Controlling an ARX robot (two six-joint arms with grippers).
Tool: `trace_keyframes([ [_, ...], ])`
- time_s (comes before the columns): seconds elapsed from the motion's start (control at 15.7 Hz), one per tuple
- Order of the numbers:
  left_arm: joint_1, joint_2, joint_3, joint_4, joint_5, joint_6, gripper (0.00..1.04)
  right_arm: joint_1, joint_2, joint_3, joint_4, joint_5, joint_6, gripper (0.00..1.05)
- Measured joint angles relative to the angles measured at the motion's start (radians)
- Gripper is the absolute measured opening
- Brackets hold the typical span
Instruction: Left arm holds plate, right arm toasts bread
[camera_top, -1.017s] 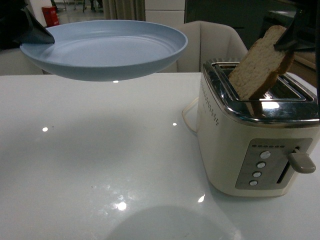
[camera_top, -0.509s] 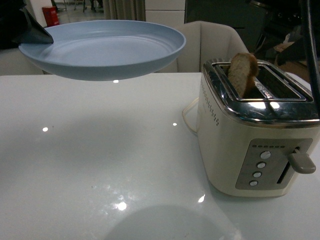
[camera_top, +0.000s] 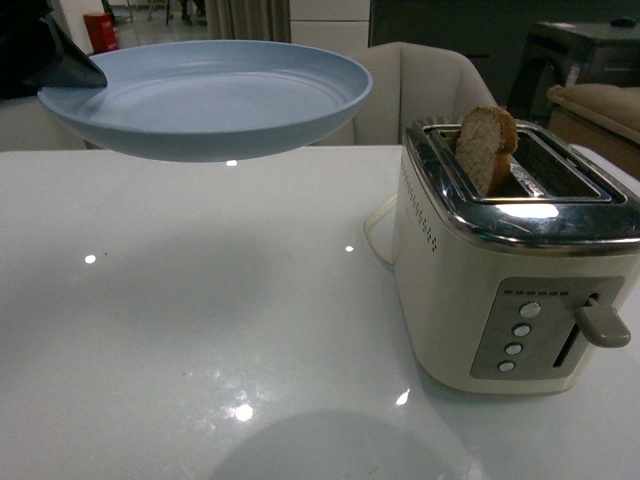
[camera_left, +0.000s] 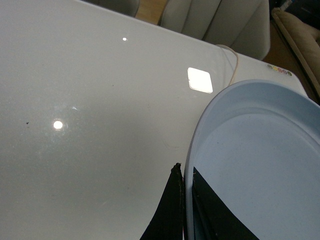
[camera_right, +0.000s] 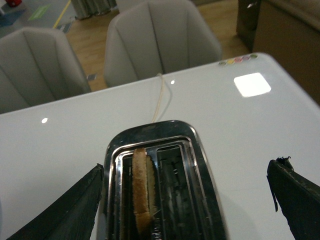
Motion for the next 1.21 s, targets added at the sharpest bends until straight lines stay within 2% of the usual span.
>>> trace_keyframes([
  [0.19,0.0,0.0,0.0,0.0,0.0,0.0,0.03,0.036,-0.216,-0.263,0.176,0.141,-0.143,0.98],
  [0.32,0.0,0.0,0.0,0.0,0.0,0.0,0.03,0.024,-0.352,-0.42,0.183,0.15,-0.155,0.98],
  [0.7,0.0,0.0,0.0,0.0,0.0,0.0,0.03,-0.019,-0.479,-0.534,0.23,0.137,-0.174,0.98],
  [0.76,0.0,0.0,0.0,0.0,0.0,0.0,0.03,-0.058,-0.516,-0.578,0.314,0.076,-0.2,0.94],
  [0.83,0.0,0.0,0.0,0.0,0.0,0.0,0.03,-0.119,-0.586,-0.652,0.396,-0.063,-0.232,0.81],
  [0.89,0.0,0.0,0.0,0.0,-0.001,0.0,0.03,-0.177,-0.661,-0.71,0.365,-0.169,-0.246,0.7],
  [0.95,0.0,0.0,0.0,0.0,0.0,0.0,0.03,-0.223,-0.735,-0.758,0.32,-0.224,-0.253,0.59],
  [1.21,0.0,0.0,0.0,0.001,0.0,0.0,0.03,-0.226,-1.01,-0.882,0.175,-0.246,-0.264,0.22],
])
